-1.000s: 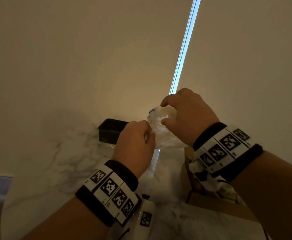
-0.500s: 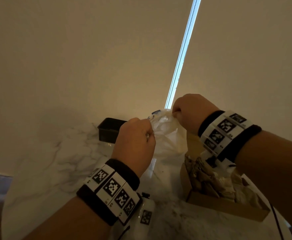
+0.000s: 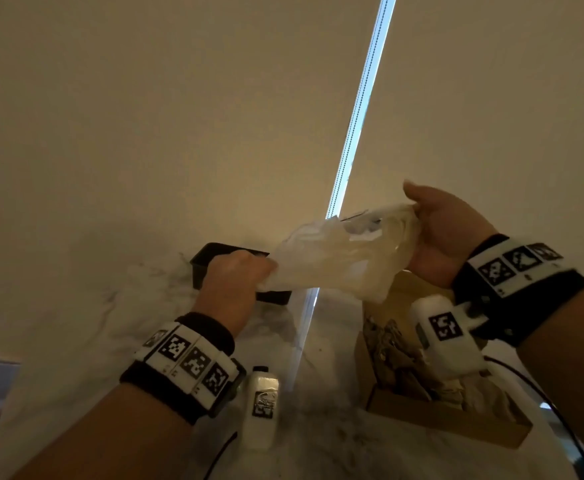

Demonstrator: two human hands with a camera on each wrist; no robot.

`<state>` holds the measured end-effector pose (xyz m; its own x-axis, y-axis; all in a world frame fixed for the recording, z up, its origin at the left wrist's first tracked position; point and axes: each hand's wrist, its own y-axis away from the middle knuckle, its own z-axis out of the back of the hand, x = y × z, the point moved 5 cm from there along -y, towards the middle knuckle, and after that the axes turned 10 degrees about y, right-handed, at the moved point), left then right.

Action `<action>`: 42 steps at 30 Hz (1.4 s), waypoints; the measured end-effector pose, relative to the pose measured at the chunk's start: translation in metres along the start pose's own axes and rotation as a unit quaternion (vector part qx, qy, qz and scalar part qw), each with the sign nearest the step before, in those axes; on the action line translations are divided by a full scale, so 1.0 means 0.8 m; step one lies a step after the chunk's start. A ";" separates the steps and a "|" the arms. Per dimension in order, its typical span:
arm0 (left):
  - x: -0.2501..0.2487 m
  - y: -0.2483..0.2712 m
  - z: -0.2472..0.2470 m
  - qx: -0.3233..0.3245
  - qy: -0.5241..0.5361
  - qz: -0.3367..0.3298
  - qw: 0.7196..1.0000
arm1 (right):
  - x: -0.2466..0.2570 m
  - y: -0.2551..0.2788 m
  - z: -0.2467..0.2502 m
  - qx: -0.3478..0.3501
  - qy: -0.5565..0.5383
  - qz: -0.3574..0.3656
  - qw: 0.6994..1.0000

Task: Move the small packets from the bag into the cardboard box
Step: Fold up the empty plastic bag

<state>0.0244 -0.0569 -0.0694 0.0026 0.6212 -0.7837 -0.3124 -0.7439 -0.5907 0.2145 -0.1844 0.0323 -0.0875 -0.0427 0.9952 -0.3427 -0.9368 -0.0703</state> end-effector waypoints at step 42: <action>-0.028 0.018 -0.021 -0.020 -0.090 -0.067 0.993 | 0.034 0.039 -0.096 -0.225 0.693 0.379 0.570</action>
<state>0.0361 -0.0857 -0.0634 -0.1299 0.7468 -0.6522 -0.2825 -0.6584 -0.6976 0.1295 -0.1880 0.0518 -0.9187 0.2314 -0.3202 0.1074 -0.6338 -0.7660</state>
